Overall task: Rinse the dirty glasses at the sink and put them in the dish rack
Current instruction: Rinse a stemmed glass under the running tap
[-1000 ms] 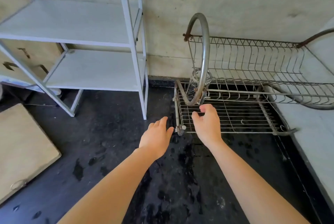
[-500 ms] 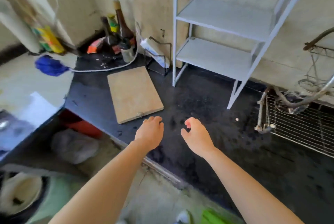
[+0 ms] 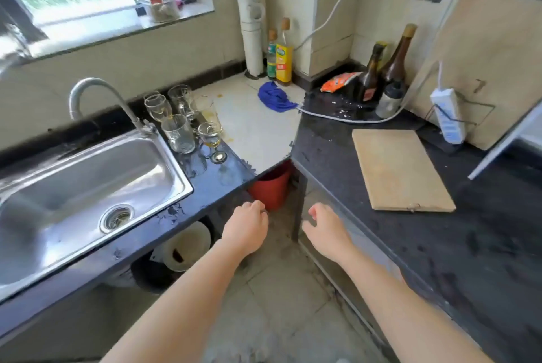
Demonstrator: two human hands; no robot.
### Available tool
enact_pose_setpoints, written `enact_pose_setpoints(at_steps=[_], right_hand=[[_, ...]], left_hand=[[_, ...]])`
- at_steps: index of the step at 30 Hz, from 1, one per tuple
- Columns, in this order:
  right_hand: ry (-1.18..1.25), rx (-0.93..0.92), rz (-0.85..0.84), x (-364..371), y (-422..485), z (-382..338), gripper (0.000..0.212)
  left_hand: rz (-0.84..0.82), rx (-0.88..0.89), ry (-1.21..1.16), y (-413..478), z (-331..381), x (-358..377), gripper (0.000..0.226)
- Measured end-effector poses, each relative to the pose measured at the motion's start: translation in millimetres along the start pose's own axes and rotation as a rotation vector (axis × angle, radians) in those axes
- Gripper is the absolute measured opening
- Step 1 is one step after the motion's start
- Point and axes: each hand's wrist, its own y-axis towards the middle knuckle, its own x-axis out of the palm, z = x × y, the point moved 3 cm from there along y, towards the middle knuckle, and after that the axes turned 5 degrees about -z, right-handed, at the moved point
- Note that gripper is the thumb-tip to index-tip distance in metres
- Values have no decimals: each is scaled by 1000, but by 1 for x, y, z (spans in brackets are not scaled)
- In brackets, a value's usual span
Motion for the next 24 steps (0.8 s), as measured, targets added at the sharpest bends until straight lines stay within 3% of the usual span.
enact_pose_setpoints(at_steps=[7,14,20,24], right_hand=[[-29,-104,-101,42,58,-99,30],[-22,-162,-136,47,144,-163,35],[40,-183,-119,40,209,-204,42],[101,-192,-178,36,234,-221,60]], left_hand=[[40,-180,-72,19,-98,-49,38],[121,-219,-207,80,-138,-87,38],[165,-246,-616,141,-145,-110,50],[127,-208,-840,167,-141,-120,59]])
